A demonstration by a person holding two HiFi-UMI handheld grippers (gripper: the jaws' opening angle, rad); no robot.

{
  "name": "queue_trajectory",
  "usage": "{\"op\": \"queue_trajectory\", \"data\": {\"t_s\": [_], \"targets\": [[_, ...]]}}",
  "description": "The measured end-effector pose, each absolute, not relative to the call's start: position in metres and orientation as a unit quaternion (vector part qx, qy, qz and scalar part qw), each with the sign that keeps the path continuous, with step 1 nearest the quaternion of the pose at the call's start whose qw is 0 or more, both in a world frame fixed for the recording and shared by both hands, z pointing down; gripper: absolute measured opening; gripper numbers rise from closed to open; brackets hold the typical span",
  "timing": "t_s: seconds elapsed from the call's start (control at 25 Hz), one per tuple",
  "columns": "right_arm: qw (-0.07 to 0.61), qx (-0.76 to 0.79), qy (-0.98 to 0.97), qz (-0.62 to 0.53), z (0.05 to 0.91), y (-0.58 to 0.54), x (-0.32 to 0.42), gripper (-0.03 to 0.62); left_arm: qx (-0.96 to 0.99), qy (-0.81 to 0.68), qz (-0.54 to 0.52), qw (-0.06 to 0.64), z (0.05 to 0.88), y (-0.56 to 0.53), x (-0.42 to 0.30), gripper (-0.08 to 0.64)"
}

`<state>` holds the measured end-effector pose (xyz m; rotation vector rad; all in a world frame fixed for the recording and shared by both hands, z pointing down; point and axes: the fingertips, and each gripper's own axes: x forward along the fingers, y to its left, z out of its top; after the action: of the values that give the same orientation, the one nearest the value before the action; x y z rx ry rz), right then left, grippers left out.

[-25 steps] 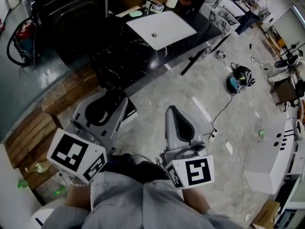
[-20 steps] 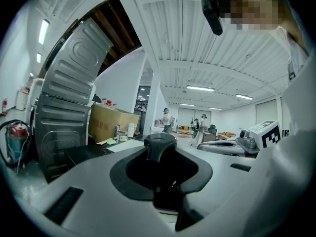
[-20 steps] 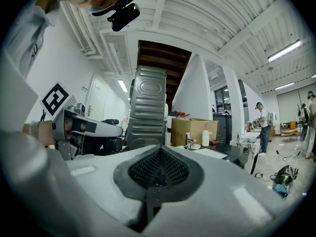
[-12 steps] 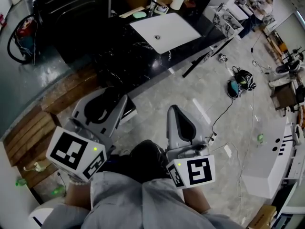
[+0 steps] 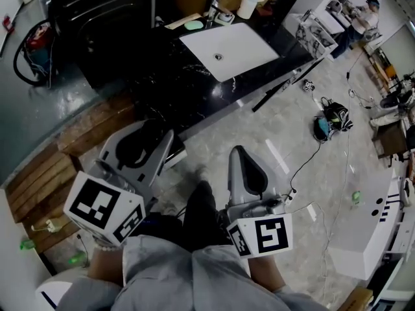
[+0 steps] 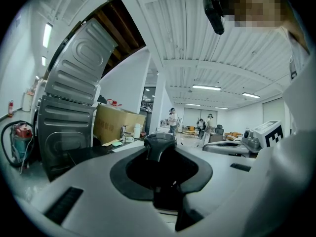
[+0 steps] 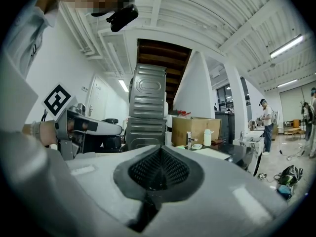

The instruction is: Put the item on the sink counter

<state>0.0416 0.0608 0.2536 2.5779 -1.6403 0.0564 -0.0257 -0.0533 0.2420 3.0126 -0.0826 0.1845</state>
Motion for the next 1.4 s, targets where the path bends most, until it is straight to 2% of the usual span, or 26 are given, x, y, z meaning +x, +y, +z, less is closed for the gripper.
{"op": "queue_trajectory", "data": {"t_s": [0.64,1.4], "targets": [[0.042,0.799,-0.599,0.025,0.255,0.005,0.151,-0.003,0.992,-0.092,0.068,0.060,0.248,-0.103,0.078,0.091],[0.045,0.726,-0.685,0.049,0.265,-0.070,0.281,-0.003,0.978,-0.173,0.111,0.026,0.276,-0.179,0.214,0.091]]}}
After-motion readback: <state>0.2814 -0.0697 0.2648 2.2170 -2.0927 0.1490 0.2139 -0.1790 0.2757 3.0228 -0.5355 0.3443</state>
